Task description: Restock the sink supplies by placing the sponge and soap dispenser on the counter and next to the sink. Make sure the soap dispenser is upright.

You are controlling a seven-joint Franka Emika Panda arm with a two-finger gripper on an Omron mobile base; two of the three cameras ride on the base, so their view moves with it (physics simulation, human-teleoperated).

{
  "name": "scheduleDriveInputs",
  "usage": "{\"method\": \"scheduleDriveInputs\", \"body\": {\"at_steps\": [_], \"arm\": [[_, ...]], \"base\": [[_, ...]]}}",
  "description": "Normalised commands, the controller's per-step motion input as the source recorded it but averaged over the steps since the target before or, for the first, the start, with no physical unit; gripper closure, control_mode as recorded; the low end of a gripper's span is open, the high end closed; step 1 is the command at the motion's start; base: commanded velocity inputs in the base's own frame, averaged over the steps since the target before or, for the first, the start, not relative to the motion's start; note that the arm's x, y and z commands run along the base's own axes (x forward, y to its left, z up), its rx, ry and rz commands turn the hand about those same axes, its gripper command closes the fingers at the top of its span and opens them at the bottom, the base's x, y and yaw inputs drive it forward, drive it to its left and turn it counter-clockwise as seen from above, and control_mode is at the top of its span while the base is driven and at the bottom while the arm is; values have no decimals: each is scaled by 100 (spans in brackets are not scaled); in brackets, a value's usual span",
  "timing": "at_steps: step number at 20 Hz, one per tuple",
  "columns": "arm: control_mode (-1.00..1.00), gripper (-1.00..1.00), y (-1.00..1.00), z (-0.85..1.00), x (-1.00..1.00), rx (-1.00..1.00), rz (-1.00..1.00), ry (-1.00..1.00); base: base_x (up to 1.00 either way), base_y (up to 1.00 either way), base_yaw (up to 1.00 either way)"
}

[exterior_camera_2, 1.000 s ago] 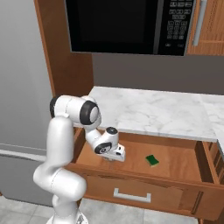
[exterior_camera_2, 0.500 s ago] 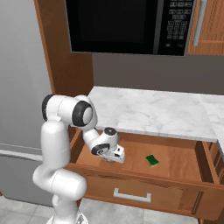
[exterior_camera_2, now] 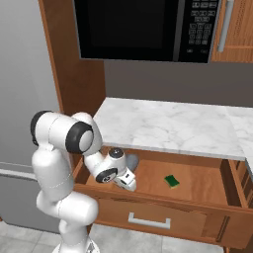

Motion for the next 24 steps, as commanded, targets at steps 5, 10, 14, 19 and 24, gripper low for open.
{"method": "scheduleDriveInputs", "body": {"at_steps": [5,10,14,19,24], "arm": [[-100,100,0,78,-17,4,-43,0],[-100,100,-1,96,-9,14,-44,0],[-100,100,-6,100,-6,18,-40,0],[-100,100,-5,100,-13,21,-35,0],[-100,100,-1,100,-26,19,-31,0]], "base": [[0,0,0],[0,0,0],[0,0,0],[0,0,0],[0,0,0]]}}
